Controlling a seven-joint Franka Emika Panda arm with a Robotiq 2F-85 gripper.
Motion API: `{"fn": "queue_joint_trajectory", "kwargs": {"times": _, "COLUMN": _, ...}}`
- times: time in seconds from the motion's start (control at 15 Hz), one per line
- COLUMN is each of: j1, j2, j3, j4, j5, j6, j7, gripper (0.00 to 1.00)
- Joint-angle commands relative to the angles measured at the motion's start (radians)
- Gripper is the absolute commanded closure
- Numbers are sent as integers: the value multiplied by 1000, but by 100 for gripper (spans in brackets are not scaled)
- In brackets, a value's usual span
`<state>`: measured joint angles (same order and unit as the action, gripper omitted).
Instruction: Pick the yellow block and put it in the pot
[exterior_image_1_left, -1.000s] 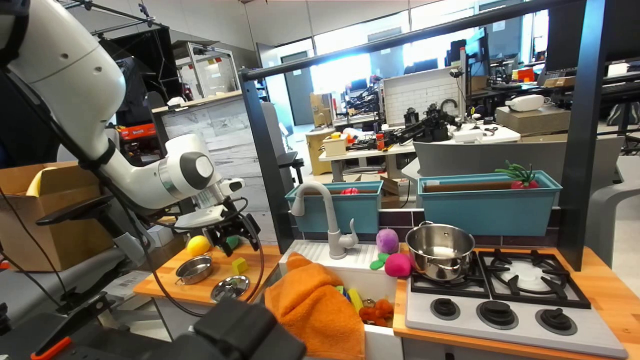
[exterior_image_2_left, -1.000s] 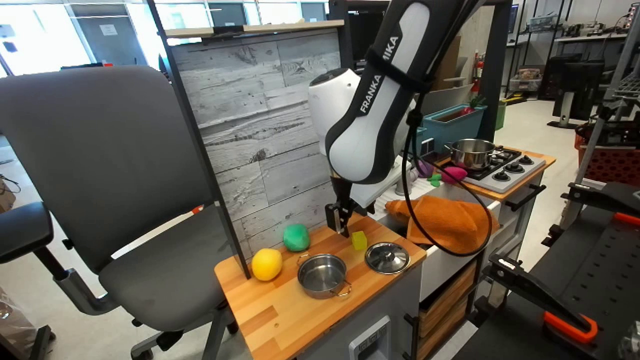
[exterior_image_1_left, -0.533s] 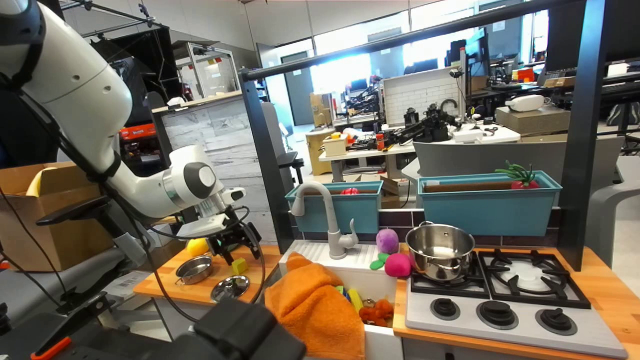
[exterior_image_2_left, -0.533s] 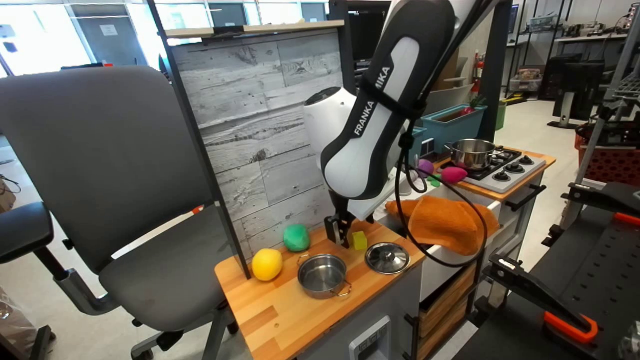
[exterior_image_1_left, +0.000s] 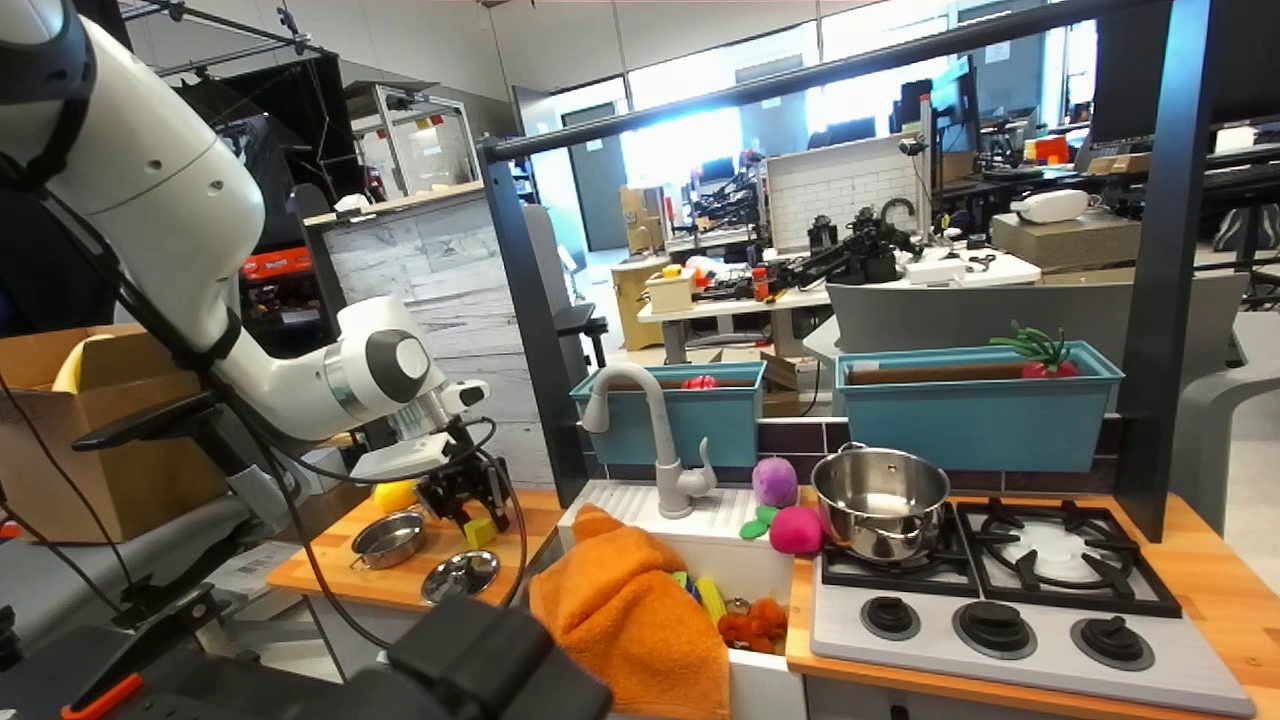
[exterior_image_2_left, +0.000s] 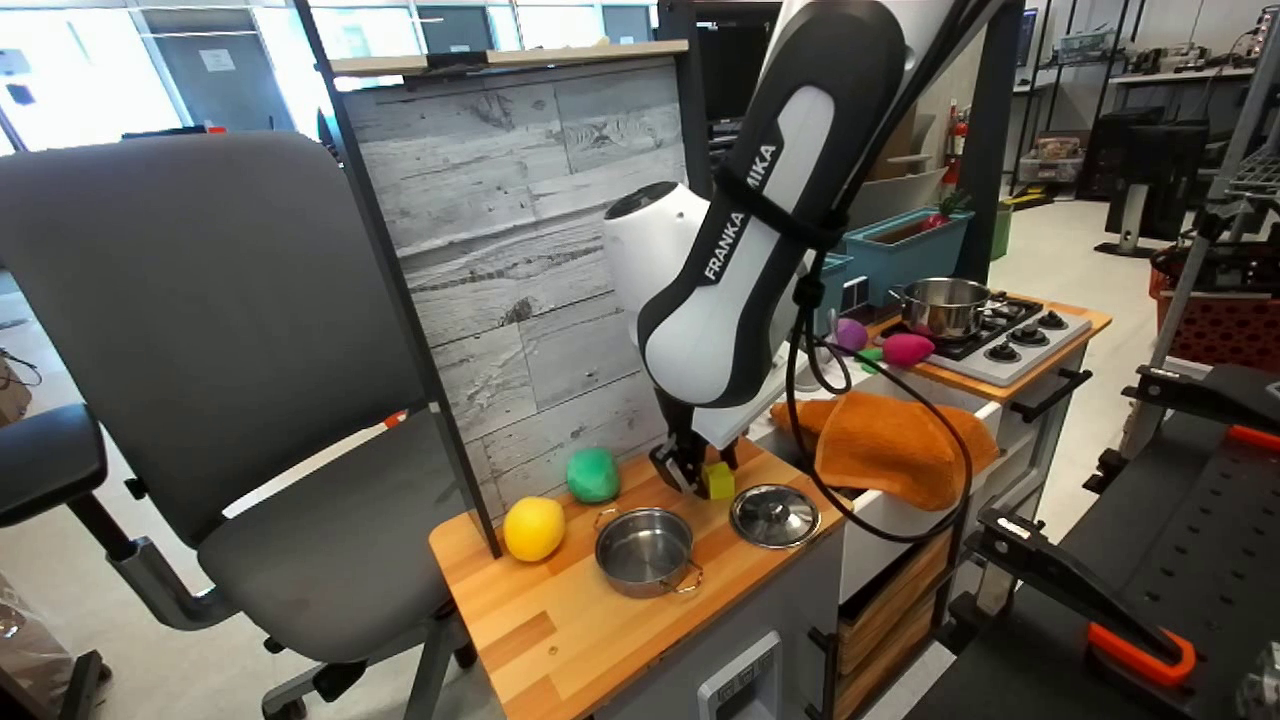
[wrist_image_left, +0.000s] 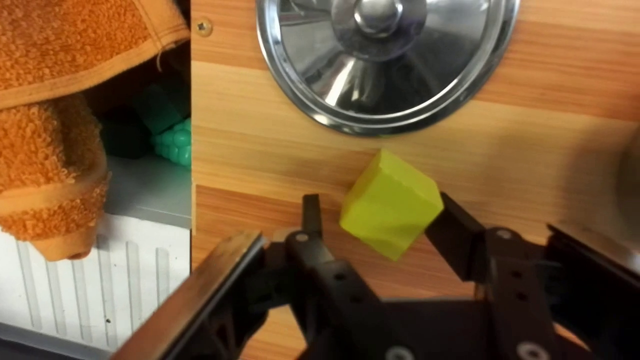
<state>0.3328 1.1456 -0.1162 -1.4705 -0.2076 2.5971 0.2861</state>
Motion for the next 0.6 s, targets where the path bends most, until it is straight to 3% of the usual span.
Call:
{"fn": "queue_joint_trajectory", "kwargs": {"times": 0.0, "j1": 1, "j2": 12, "j3": 4, "j4": 32, "j5": 19, "j6": -38, "j7": 3, "gripper": 73}}
{"fn": "queue_joint_trajectory", "kwargs": {"times": 0.13, "j1": -4, "j2": 6, "j3": 11, "j4": 29, "j5": 22, "j6": -40, "j7": 0, "gripper": 88}}
{"fn": "queue_joint_trajectory", "kwargs": {"times": 0.53, "j1": -3, "j2": -31, "j3": 5, "j4": -35, "j5": 17, "j6": -5, "j7": 9, "gripper": 89}}
